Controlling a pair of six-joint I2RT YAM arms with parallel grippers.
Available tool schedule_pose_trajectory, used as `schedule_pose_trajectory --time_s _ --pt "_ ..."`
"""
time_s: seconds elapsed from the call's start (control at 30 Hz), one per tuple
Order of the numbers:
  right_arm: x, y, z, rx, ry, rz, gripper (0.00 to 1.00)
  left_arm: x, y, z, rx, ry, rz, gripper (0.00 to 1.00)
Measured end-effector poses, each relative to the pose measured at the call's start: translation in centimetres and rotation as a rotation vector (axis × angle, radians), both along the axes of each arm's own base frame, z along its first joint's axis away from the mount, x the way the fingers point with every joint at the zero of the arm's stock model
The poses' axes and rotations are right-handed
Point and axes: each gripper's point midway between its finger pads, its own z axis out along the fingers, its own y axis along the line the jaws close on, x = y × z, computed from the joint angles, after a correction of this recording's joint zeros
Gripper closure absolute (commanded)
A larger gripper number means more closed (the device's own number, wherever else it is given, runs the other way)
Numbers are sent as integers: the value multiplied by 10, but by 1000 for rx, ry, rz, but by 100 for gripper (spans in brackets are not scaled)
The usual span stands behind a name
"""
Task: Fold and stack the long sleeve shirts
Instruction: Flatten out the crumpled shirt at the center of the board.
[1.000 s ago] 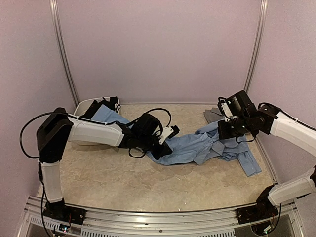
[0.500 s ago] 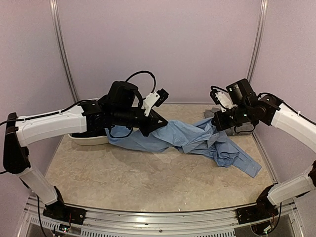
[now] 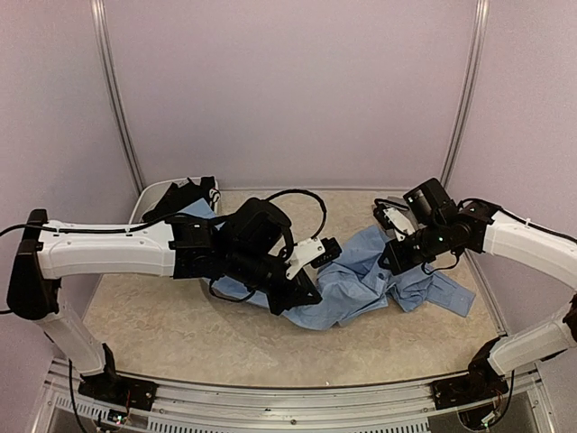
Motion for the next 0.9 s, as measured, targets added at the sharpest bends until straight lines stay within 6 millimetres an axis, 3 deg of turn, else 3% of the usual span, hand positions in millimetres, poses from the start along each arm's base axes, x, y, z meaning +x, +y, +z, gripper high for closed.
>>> schedule_pose_trajectory --time_s 0.17,0.4,0.63,0.7,0.8,0.9 --pt "-8 -4 -15 -2 32 -8 100 -9 4 -36 67 69 -23 100" --pt "-12 1 -23 30 53 8 97 -18 8 -64 119 132 -42 100" --pt "-17 11 -21 87 67 47 63 -21 11 -70 131 145 -47 100" --pt "-21 15 -16 115 63 73 48 -21 11 -71 133 147 -48 100" --pt "-27 18 -6 157 51 102 36 -21 11 -75 141 151 -52 92" --pt "-30 20 6 189 26 114 32 -22 12 -81 153 153 -59 68"
